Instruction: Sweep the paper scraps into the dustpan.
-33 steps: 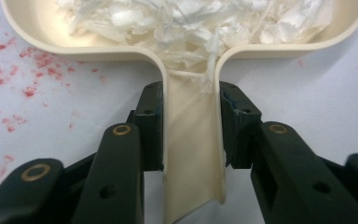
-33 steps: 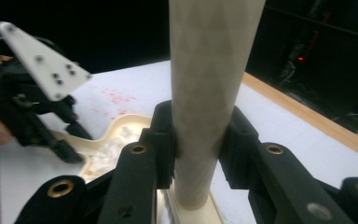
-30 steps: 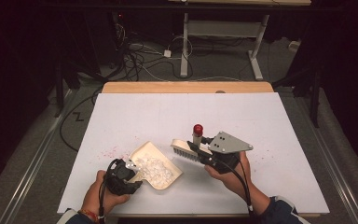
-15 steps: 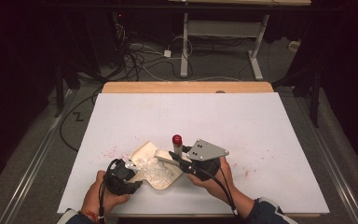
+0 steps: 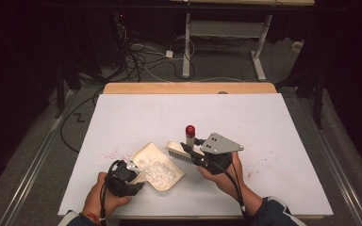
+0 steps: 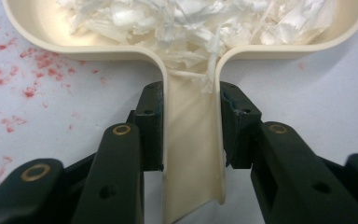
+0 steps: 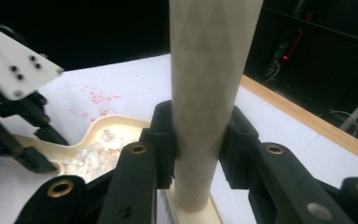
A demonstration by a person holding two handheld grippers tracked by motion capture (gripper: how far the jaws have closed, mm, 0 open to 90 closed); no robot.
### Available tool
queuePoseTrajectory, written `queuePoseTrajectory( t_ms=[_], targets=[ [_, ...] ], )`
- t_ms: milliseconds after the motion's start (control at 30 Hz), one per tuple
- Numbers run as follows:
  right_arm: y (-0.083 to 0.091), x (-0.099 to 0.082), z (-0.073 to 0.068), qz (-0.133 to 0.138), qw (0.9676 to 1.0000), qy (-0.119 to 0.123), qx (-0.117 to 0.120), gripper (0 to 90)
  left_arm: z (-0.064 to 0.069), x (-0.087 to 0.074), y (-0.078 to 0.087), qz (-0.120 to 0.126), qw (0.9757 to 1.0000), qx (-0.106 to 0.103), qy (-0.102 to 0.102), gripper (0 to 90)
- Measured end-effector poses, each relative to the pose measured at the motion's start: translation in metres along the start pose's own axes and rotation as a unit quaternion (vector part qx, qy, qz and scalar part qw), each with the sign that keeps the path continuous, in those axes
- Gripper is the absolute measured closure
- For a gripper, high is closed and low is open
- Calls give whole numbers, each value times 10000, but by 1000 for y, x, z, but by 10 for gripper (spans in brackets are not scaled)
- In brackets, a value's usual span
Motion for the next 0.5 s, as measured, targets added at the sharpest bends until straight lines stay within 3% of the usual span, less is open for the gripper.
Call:
queuePoseTrajectory(
  t_ms=[133,167,267,433,500],
  targets=[
    [-6,-7,-5,-128,9999,46,95,703,0,1,0,14,10000,4,21,634],
    [-6,-7,-11,-129,9996,64,253,704,0,1,0,25,10000,10,14,634],
    [-4,-5,-12,-130,9996,132,219,704,-1,1,0,44,10000,-13,36,634],
    [10,0,2,-40,9998,69,171,704,-2,2,-1,73,9999,6,71,634],
    [21,1,14,-3,9999,-47,135,704,-2,2,-1,74,9999,9,80,634]
  ],
)
Point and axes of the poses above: each handheld gripper's, and its own axes: y roughly backward along the jaws, x roughly out of its top, z roughly to its right, the point moved 10 cm from there along -y, roughly forward along the jaws, and after that the axes turned 2 degrees about y, right-handed, at the moved point
